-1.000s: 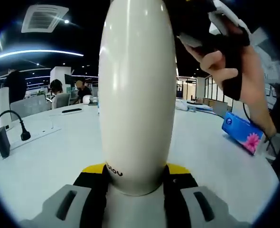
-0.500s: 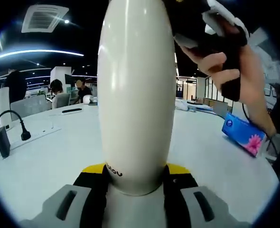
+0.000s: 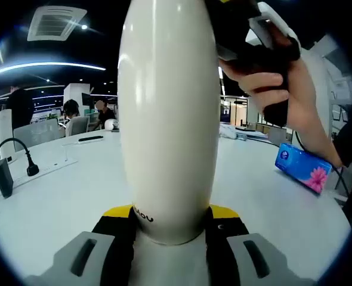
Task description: Grasp the water cup twist off the cup lid place the cup lid on the table
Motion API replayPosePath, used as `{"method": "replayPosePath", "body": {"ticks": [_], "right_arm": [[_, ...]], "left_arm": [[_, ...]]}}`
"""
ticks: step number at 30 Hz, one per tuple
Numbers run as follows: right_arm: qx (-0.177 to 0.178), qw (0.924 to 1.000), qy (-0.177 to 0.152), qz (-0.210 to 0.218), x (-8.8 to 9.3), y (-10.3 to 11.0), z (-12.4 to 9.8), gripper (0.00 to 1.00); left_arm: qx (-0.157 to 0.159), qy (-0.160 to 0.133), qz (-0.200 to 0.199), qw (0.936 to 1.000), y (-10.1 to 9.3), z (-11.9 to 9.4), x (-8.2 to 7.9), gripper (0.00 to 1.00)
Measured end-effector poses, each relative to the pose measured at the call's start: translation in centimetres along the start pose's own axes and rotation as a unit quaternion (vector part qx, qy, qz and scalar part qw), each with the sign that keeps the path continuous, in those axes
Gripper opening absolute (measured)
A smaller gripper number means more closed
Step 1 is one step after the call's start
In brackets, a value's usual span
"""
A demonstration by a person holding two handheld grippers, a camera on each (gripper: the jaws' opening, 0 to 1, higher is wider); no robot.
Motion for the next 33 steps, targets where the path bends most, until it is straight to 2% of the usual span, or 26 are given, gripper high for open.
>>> {"method": "replayPosePath", "body": {"ticks": [5, 13, 18, 20, 22, 31, 33], "right_arm": [[-0.035, 0.9993, -0.01, 0.009, 0.0, 0.3, 0.1, 0.43], [-0.068, 0.9974, -0.015, 0.019, 0.0, 0.1, 0.0, 0.43], [-0.11, 0.9929, -0.026, 0.038, 0.0, 0.2, -0.1, 0.43], [-0.125, 0.9901, -0.032, 0.055, 0.0, 0.2, 0.0, 0.43], [-0.145, 0.9845, -0.039, 0.09, 0.0, 0.0, 0.0, 0.43], [-0.206, 0.9685, -0.05, 0.131, 0.2, -1.1, -0.1, 0.43], [-0.231, 0.9609, -0.056, 0.142, 0.2, -1.0, -0.1, 0.43]], "left_arm": [[0.001, 0.0, 0.0, 1.0, 0.0, 0.0, 0.0, 0.48], [0.002, 0.001, 0.0, 1.0, 0.0, 0.0, 0.0, 0.48], [0.002, 0.001, 0.001, 1.0, 0.1, 0.0, 0.0, 0.48], [0.002, 0.001, 0.001, 1.0, 0.1, 0.0, 0.0, 0.48], [0.003, 0.001, 0.0, 1.0, 0.1, 0.0, 0.0, 0.48], [0.004, 0.0, 0.001, 1.0, 0.2, 0.1, 0.0, 0.48], [0.003, 0.001, 0.001, 1.0, 0.2, 0.1, 0.0, 0.48]]}}
Point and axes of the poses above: the point that each gripper's makers call its tool centre point, and the gripper's own axes: z roughly forward along the fingers, y roughly to its left, x roughly out of its underside, the point moved 1 cm from there along -z, roughly backward along the fingers, and after that the axes turned 4 degrees about -z, right-handed, at the moved point
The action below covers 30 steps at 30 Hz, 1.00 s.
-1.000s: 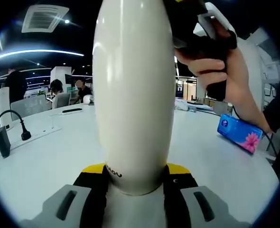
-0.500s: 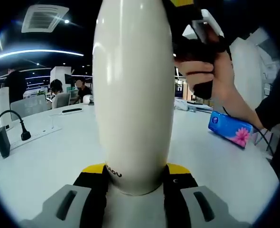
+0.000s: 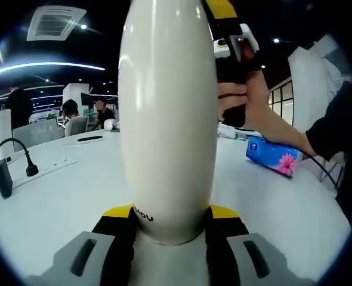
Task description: Grasp the water cup twist off the cup lid place the cup lid on the table
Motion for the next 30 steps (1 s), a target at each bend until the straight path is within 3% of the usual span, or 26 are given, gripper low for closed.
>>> {"method": "replayPosePath", "body": {"ticks": [13, 17, 27, 30], "right_arm": [[-0.112, 0.9926, -0.014, 0.046, -0.09, 0.03, -0.38, 0.43], [-0.149, 0.9821, -0.032, 0.11, 0.31, 0.22, -0.2, 0.45], [-0.169, 0.98, -0.032, 0.1, -0.08, -0.39, -0.28, 0.45], [-0.163, 0.9824, -0.029, 0.086, -0.27, -0.24, -0.35, 0.46]], "left_arm": [[0.001, 0.0, 0.0, 1.0, -0.09, 0.09, -0.01, 0.48], [0.001, -0.001, 0.0, 1.0, -0.02, 0.16, -0.02, 0.48], [0.002, -0.001, 0.0, 1.0, 0.31, 0.31, -0.12, 0.47], [0.002, -0.001, 0.001, 1.0, 0.31, 0.31, -0.13, 0.47]]}}
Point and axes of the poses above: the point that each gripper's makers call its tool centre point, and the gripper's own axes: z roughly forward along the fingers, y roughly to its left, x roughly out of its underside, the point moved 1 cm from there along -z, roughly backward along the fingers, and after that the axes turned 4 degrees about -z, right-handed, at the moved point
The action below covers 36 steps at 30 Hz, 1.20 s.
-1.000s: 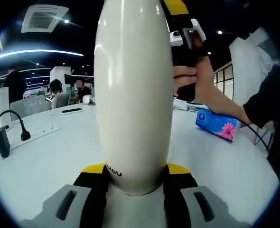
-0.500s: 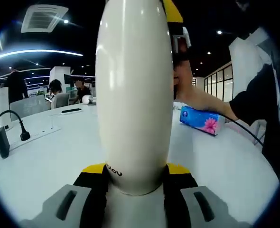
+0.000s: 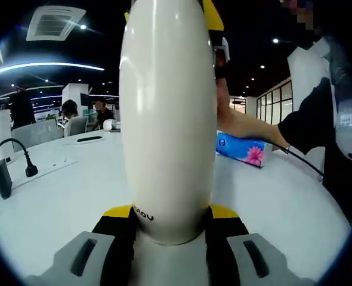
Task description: Grasp the water cup twist off the cup lid place the cup lid on the table
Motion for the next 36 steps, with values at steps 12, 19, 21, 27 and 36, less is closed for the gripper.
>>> {"method": "replayPosePath", "body": {"ticks": [12, 19, 21, 27, 36], "right_arm": [[0.04, 0.9988, 0.01, -0.027, 0.1, 0.3, 0.3, 0.55], [0.102, 0.9939, 0.003, -0.043, -0.2, 0.9, 0.9, 0.61], [0.115, 0.9914, 0.007, -0.061, -0.3, 1.3, 0.9, 0.61], [0.159, 0.9781, 0.038, -0.129, 0.4, 1.7, 0.8, 0.61], [0.246, 0.9383, 0.089, -0.226, 0.9, 1.9, 0.3, 0.61]], "left_arm": [[0.001, -0.001, 0.001, 1.0, 0.0, 0.0, 0.0, 0.47], [0.001, -0.001, 0.001, 1.0, -0.3, -0.1, 0.0, 0.47], [0.0, -0.001, 0.001, 1.0, -0.4, -0.1, 0.0, 0.47], [0.0, -0.001, 0.0, 1.0, -0.7, -0.3, 0.0, 0.47], [-0.001, 0.0, 0.0, 1.0, -0.7, -0.4, 0.1, 0.47]]}}
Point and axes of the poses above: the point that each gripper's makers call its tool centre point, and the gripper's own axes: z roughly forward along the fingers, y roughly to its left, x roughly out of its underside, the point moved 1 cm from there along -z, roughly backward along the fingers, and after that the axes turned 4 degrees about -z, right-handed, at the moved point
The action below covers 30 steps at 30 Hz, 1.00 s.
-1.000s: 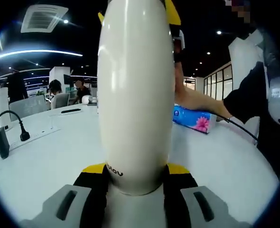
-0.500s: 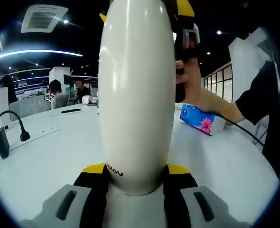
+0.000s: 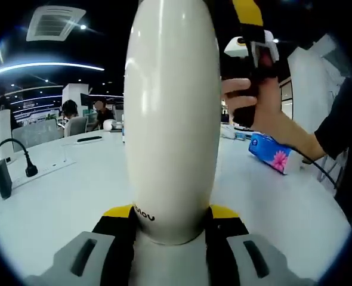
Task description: Grasp the water cup twist off the cup lid place the cup lid on the table
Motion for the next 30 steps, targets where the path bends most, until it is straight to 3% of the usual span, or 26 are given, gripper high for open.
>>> {"method": "replayPosePath", "body": {"ticks": [6, 8, 12, 18, 30], "right_arm": [[0.038, 0.9991, 0.019, 0.003, 0.7, 0.2, -0.1, 0.61], [0.068, 0.9973, 0.023, 0.016, 0.9, -0.3, -0.3, 0.62], [0.131, 0.9903, 0.04, 0.021, 1.3, -1.3, -0.9, 0.63], [0.184, 0.9815, 0.049, 0.014, 1.3, -1.8, -1.5, 0.63], [0.209, 0.9754, 0.055, -0.043, -0.1, 0.0, -0.1, 0.63]], "left_arm": [[-0.001, 0.0, 0.0, 1.0, 0.1, 0.0, 0.0, 0.47], [-0.001, 0.0, 0.0, 1.0, 0.1, 0.0, 0.0, 0.47], [-0.001, 0.0, 0.0, 1.0, 0.2, 0.0, 0.0, 0.47], [-0.001, 0.0, 0.0, 1.0, 0.3, 0.0, 0.0, 0.47], [-0.002, 0.0, 0.0, 1.0, 0.3, -0.1, 0.0, 0.47]]}}
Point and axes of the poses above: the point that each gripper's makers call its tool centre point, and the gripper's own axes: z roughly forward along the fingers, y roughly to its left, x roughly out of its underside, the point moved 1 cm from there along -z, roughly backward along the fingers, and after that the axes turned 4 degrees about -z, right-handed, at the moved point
